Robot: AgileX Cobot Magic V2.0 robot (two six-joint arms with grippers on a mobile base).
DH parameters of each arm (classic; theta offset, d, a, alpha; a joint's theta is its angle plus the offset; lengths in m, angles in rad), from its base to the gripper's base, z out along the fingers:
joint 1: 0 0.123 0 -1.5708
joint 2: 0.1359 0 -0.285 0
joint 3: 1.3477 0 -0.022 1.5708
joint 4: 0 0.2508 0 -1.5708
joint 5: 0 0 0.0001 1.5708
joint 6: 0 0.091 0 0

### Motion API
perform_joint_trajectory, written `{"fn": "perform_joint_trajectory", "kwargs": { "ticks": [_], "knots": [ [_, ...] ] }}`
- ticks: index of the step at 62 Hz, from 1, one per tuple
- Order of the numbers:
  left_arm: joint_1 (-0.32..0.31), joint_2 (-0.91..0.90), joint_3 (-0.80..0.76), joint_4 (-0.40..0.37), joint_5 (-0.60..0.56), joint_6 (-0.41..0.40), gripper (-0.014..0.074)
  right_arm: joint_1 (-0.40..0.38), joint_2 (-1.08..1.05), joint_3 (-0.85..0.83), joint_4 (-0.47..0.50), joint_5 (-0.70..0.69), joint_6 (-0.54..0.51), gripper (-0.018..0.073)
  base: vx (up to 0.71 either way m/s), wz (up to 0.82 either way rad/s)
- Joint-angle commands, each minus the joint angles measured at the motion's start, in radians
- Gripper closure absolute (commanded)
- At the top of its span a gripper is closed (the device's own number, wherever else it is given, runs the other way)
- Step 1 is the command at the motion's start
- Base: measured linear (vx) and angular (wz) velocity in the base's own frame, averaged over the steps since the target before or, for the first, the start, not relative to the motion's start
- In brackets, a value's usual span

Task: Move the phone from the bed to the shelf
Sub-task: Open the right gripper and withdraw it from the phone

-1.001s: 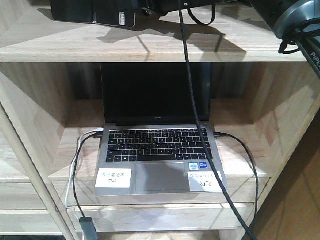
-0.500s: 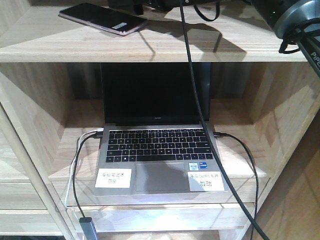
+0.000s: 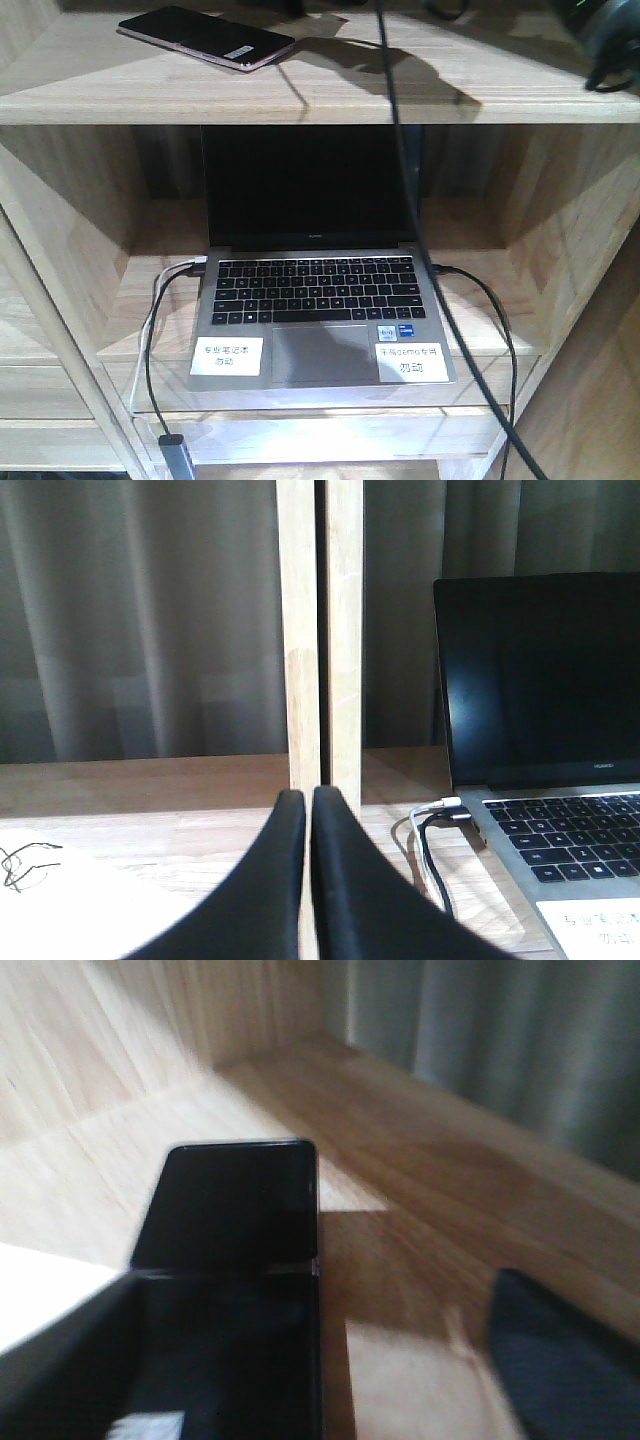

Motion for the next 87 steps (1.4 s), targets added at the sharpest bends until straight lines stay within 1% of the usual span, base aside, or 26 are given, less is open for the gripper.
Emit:
{"fn": "perform_joint_trajectory", "kwargs": {
  "ticks": [1, 5, 9, 16, 24, 36, 42, 48, 55, 63, 68, 75, 87],
  "knots": [
    [-0.002, -0.004, -0.025, -0.009, -0.077, -0.003, 0.0596, -0.004, -0.084, -0.03, -0.046, -0.028, 0.082, 0.014, 0.0, 0.0],
    [-0.002, -0.004, -0.025, -0.009, -0.077, -0.003, 0.0596, -0.004, -0.1, -0.03, -0.086, -0.023, 0.148, 0.0249, 0.0, 0.0],
    [-0.002, -0.004, -0.025, -0.009, -0.077, -0.003, 0.0596, -0.004, -0.116, -0.03, -0.127, -0.023, 0.186, 0.0383, 0.0, 0.0],
    [-0.002, -0.004, -0.025, -0.009, -0.077, -0.003, 0.0596, -0.004, -0.139, -0.03, -0.17, -0.01, 0.23, 0.0575, 0.0, 0.0],
    [-0.002, -0.004, -0.025, -0.009, -0.077, -0.003, 0.0596, -0.004, -0.154, -0.028, -0.219, 0.004, 0.258, 0.0564, 0.0, 0.0],
    [-0.002, -0.004, -0.025, -0.009, -0.077, -0.003, 0.0596, -0.004, -0.18, -0.026, -0.242, -0.006, 0.251, 0.0563, 0.0, 0.0],
    [-0.002, -0.004, -0.025, -0.009, -0.077, -0.003, 0.0596, -0.004, -0.192, -0.026, -0.289, -0.019, 0.251, 0.0563, 0.0, 0.0],
    [-0.002, -0.004, -0.025, -0.009, -0.077, -0.003, 0.0596, -0.004, -0.2, -0.026, -0.314, -0.021, 0.253, 0.0563, 0.0, 0.0],
    [-0.002, -0.004, -0.025, -0.009, -0.077, -0.003, 0.0596, -0.004, -0.21, -0.026, -0.314, -0.044, 0.244, 0.0563, 0.0, 0.0],
    [-0.002, -0.004, -0.025, -0.009, -0.077, -0.003, 0.0596, -0.001, -0.22, -0.026, -0.305, -0.097, 0.2, 0.0563, 0.0, 0.0],
    [-0.002, -0.004, -0.025, -0.009, -0.077, -0.003, 0.0596, -0.001, -0.224, -0.026, -0.299, -0.091, 0.178, 0.0563, 0.0, 0.0],
    [-0.002, -0.004, -0.025, -0.009, -0.077, -0.003, 0.0596, -0.001, -0.225, -0.026, -0.265, -0.089, 0.148, 0.0563, 0.0, 0.0],
    [-0.002, -0.004, -0.025, -0.009, -0.077, -0.003, 0.0596, -0.001, -0.225, -0.026, -0.252, -0.146, 0.129, 0.0563, 0.0, 0.0]
  ]
}}
